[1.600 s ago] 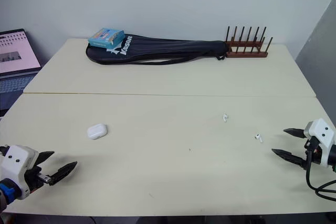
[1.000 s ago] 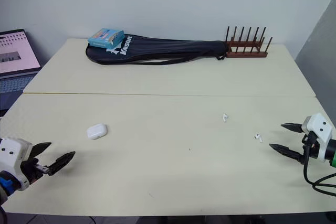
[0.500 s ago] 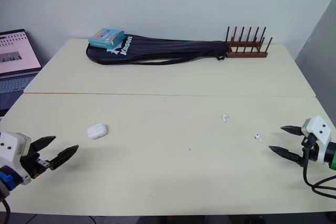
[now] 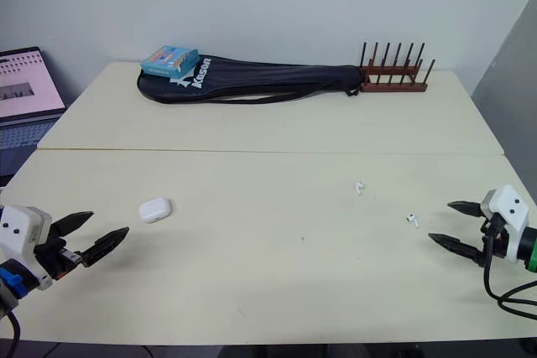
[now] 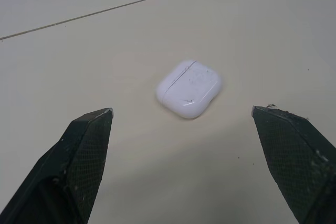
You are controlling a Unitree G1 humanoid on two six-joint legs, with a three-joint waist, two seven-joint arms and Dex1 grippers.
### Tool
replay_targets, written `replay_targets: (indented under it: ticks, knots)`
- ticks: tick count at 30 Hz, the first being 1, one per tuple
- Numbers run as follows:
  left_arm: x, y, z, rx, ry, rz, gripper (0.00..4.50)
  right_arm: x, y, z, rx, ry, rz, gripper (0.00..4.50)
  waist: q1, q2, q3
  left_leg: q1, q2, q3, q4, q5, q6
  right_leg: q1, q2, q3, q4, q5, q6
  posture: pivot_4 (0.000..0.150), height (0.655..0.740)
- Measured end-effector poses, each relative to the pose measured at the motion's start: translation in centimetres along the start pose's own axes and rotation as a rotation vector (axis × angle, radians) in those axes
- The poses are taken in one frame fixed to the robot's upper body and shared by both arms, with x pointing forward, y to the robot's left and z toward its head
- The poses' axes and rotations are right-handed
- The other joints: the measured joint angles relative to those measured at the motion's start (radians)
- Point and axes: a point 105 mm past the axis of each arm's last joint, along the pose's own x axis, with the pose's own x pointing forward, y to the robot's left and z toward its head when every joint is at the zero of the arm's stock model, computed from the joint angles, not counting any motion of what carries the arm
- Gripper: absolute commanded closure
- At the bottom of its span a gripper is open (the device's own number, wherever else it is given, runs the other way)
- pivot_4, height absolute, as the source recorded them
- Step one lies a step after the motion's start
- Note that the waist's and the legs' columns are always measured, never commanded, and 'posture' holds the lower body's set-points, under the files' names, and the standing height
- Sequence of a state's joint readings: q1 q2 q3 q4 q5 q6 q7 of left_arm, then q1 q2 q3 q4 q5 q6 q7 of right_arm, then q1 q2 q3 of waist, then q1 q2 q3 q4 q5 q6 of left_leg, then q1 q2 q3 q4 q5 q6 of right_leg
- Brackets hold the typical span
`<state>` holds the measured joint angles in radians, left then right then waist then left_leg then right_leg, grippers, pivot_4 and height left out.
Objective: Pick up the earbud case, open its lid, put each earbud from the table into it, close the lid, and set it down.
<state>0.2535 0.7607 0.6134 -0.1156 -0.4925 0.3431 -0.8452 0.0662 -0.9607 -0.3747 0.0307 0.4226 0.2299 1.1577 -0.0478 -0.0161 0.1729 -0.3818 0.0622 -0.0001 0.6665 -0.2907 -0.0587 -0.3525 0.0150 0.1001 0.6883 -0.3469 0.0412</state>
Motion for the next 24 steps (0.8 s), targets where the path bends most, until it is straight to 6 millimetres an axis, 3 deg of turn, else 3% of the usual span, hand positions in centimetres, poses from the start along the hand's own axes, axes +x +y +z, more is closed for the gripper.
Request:
replay_targets:
  ticks: [9, 15, 24]
  knots:
    - [0.3, -0.4, -0.4, -0.018, 0.009, -0.011, 0.04, 0.1, 0.2, 0.2, 0.020, -0.013, 0.010, 0.00, 0.000, 0.000, 0.000, 0.000, 0.000, 0.000, 0.000, 0.000, 0.000, 0.000, 0.000, 0.000, 0.000, 0.000, 0.000, 0.150, 0.7274]
    - [-0.2, -1.7, -1.4, -0.090, 0.023, -0.040, 0.04, 0.2, 0.5, 0.5, 0.049, -0.019, 0.031, 0.00, 0.000, 0.000, 0.000, 0.000, 0.000, 0.000, 0.000, 0.000, 0.000, 0.000, 0.000, 0.000, 0.000, 0.000, 0.000, 0.150, 0.7274]
    - [-1.4, -1.1, -2.0, -0.120, 0.058, -0.017, 0.04, 0.1, 1.3, 0.9, 0.051, 0.001, 0.095, 0.00, 0.000, 0.000, 0.000, 0.000, 0.000, 0.000, 0.000, 0.000, 0.000, 0.000, 0.000, 0.000, 0.000, 0.000, 0.000, 0.150, 0.7274]
